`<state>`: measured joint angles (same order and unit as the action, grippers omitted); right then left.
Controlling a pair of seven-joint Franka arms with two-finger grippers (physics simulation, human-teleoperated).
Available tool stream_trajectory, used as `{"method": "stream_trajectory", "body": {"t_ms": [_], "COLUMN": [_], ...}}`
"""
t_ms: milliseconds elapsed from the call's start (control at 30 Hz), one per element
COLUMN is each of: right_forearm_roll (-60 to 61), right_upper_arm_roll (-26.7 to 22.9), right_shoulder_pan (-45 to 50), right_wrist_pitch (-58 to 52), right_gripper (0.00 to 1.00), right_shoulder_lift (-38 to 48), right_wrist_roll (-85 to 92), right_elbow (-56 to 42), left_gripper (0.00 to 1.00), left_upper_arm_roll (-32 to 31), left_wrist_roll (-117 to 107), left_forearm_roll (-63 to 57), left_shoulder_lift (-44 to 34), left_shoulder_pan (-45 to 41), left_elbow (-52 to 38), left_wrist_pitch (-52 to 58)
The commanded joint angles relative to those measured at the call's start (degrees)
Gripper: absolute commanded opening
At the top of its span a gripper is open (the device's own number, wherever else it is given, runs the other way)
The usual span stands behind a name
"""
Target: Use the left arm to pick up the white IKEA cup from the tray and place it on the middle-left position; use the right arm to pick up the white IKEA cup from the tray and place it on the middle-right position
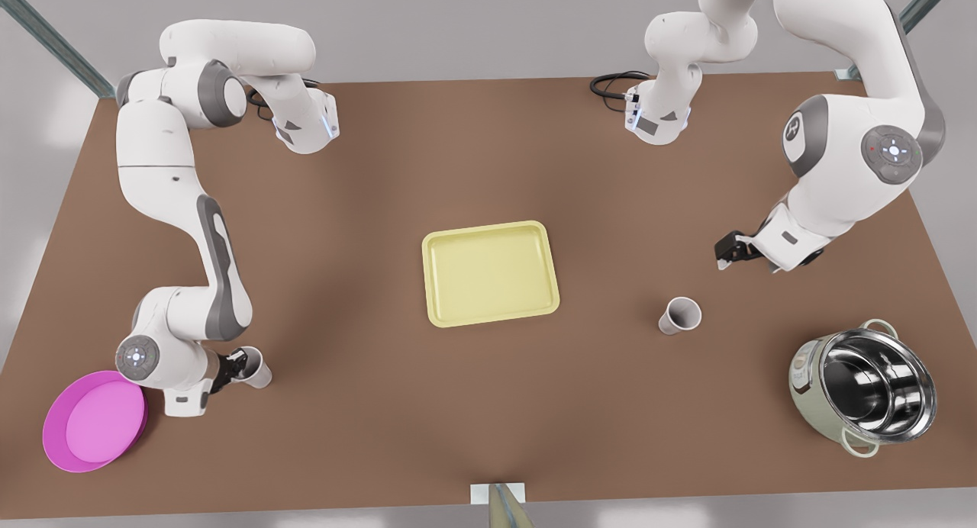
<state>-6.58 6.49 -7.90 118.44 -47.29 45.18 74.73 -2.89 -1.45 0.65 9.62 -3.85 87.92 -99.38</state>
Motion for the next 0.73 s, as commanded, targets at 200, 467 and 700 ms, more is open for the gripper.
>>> {"method": "stream_trajectory", "body": {"t_ms": [200,467,700], "right_forearm_roll": [0.2,4.8,-1.7], "right_upper_arm_roll": [0.3,0.5,3.1], "right_shoulder_pan": [0.0,2.3,2.7], "right_wrist_pitch": [-0.6,-32.1,-34.7], "right_gripper": [0.64,1.00,1.00], "right_shoulder_lift": [1.9,22.5,23.6], "right_wrist_roll": [13.6,-57.8,-43.9], "right_elbow": [-0.1,-7.9,-8.0], "left_gripper": [1.00,1.00,1.00], "left_upper_arm_roll": [0.1,0.1,0.2], "left_wrist_roll": [-0.3,-0.3,-0.4], "left_forearm_roll": [-0.2,-0.2,0.2], "left_shoulder_lift": [0.0,-0.1,-0.2], "left_shoulder_pan": [0.1,0.1,0.2], "left_elbow": [0.0,-0.1,-0.6], "left_wrist_pitch": [0.0,0.1,0.6]}}
